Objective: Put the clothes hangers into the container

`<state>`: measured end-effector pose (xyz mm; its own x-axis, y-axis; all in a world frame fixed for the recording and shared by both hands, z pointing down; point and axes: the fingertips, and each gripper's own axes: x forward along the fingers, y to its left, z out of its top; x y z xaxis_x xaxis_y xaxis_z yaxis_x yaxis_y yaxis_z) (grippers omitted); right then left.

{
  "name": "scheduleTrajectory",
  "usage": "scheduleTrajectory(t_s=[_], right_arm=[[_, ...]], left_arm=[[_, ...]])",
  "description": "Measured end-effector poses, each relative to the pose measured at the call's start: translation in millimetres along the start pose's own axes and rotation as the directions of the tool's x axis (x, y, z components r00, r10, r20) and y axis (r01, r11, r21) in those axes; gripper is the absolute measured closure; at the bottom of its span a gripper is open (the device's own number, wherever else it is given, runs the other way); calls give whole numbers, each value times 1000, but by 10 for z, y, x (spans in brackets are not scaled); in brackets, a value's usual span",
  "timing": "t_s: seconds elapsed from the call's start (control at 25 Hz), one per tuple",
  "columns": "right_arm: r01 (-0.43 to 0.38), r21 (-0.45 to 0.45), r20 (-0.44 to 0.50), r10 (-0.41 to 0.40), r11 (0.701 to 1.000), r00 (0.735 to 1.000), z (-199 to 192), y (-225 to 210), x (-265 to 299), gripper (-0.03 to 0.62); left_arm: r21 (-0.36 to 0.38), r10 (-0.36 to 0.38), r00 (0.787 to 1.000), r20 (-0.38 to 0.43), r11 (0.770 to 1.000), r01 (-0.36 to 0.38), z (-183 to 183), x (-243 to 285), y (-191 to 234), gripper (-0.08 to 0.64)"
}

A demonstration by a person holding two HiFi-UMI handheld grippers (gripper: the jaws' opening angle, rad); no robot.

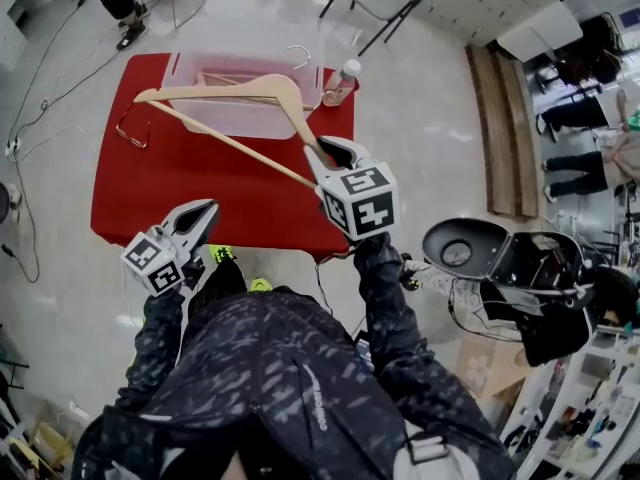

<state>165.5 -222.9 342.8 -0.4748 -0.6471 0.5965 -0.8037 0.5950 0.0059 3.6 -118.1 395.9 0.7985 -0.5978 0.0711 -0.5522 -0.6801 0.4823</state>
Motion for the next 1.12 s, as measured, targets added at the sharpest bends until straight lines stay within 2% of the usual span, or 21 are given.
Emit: scheduleTrajectory(t_s=[0.32, 0.6, 0.96, 1.12], right_arm=[[80, 15, -26, -79, 997, 996, -104, -90, 45, 506], [143, 16, -64, -142, 990, 988, 50, -325, 142, 506], [186, 11, -134, -183, 983, 974, -120, -300, 288, 506], [205, -10, -162, -204, 979, 965, 8, -360, 407, 506]], left_arm=[[1, -25, 1000, 1, 1000, 25, -69, -151, 134, 548], [-10, -40, 999, -2, 999, 40, 83, -158, 269, 548], [-24, -63, 998, -10, 998, 63, -59, -275, 363, 548], [-28, -69, 997, -16, 997, 69, 42, -260, 444, 548]])
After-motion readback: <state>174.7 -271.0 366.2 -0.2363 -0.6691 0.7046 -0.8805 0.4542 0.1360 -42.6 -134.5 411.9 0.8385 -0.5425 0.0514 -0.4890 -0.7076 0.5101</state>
